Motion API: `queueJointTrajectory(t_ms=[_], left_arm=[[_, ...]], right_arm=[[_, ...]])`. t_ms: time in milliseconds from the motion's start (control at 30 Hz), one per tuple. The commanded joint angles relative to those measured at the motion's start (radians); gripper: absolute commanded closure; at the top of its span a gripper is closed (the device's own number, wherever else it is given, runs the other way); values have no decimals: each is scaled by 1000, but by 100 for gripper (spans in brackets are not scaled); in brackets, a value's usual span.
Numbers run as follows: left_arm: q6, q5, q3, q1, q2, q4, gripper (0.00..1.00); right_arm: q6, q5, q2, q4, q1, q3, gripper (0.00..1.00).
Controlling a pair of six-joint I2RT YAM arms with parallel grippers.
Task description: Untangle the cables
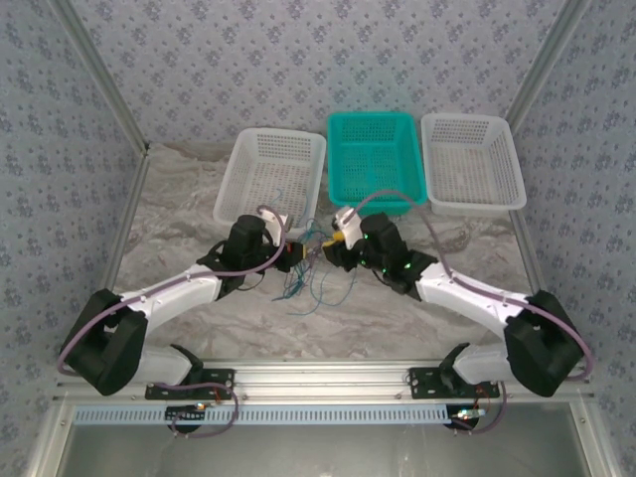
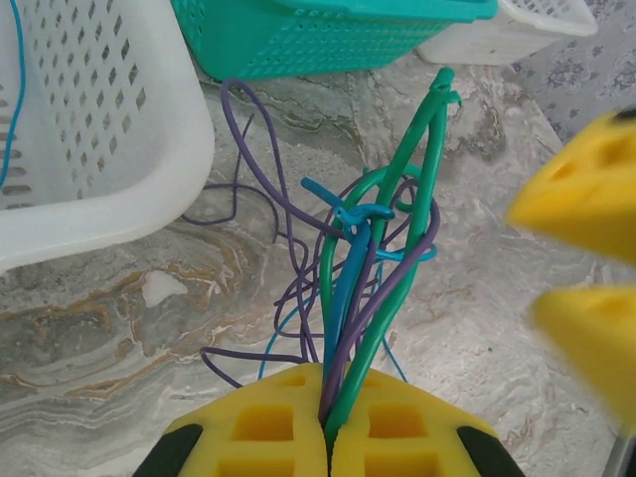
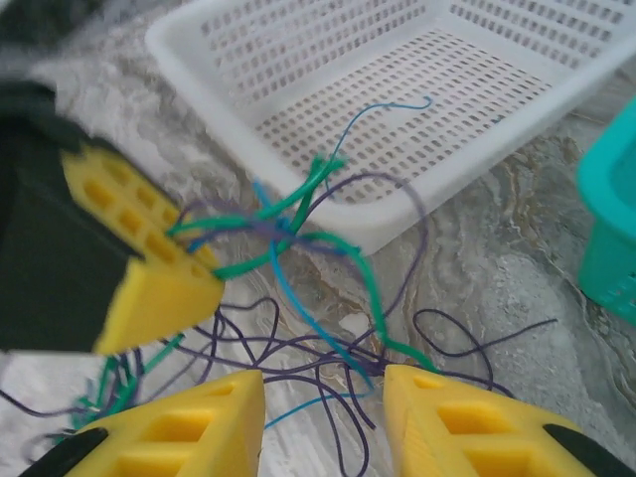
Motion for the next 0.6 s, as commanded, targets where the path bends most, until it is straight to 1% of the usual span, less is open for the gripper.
queueJointTrajectory(t_ms=[0,67,133,200,233,367,567], left_arm=[[-18,27,23,0,-6,-22,100],[-18,24,19,-1,-9,-19,100],[-18,25,17,-1,-8,-15,100],[-18,24,17,-1,-10,-14,100],[-17,22,14,-1,-10,-15,100],[-10,20,13,-1,-8,-15,100],[-16,22,2,-1,-10,-2,100]], right_arm=[[-303,68,54,291,30,-53,59],[-372,89,86,314,38,-57,58],[-417,114,100,428,43,-99,56],[-455,105,105,503,49,-131,56],[-473,101,110,504,53,-130,57],[-486,86,136,520,56,-133,68],[-473,92,160,506,56,-128,70]])
